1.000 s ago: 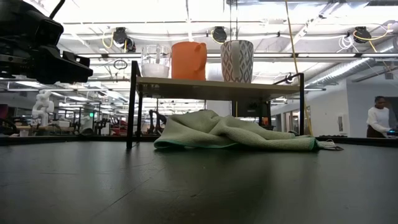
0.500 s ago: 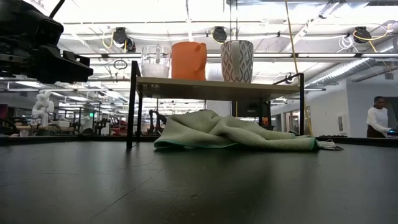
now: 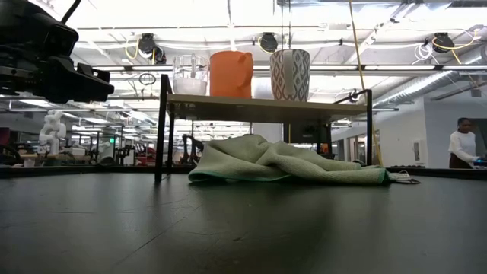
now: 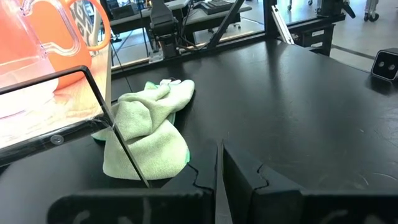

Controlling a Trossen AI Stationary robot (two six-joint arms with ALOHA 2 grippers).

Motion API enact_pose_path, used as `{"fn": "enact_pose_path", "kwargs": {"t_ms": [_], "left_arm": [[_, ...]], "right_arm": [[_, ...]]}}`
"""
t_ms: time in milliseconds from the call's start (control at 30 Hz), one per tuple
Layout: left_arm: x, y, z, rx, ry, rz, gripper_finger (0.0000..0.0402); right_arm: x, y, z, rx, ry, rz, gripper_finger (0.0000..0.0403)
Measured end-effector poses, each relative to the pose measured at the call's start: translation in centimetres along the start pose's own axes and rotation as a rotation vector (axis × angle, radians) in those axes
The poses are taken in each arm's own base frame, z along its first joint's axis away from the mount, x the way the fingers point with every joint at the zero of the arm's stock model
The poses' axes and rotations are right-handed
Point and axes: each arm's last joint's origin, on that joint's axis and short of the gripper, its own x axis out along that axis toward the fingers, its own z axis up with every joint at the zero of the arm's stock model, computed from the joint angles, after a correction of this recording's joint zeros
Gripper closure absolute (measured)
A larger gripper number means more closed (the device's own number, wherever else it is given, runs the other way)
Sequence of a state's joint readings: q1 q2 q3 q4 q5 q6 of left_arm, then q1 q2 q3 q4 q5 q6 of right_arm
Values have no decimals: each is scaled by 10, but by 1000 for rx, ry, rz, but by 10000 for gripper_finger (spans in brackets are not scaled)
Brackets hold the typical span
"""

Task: Stack small to large cups/mugs on shelf
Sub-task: Return to Home Position

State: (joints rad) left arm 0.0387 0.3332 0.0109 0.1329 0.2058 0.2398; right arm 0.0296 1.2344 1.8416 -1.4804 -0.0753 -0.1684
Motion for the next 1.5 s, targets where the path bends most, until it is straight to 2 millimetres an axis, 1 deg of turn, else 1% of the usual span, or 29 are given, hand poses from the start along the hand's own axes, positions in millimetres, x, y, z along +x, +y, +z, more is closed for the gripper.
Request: {"fn": "enact_pose_path", "kwargs": {"t_ms": [200,500,633,733,833,1000,1233,1500], "left_arm": [[0,0,0,-3,0,0,376],[0,0,0,-5,0,0,376],[0,0,0,-5,0,-1,376],[0,0,0,-5,0,0,376],[0,0,0,-5,0,-1,376],[0,0,0,-6,1,-1,376],[0,0,0,-7,0,-1,376],[0,0,1,-26,-10,1,376]], "right_arm": [[4,5,-26,-4,-97,-12,403],[26,8,-56,-61,-182,-31,403],[37,11,-69,-111,-283,-16,403],[48,12,-78,-144,-401,-21,403],[60,14,-87,-126,-511,2,403],[76,16,-107,-66,-589,17,403],[87,17,-117,-30,-778,9,403],[122,16,-133,3,-861,8,403]]}}
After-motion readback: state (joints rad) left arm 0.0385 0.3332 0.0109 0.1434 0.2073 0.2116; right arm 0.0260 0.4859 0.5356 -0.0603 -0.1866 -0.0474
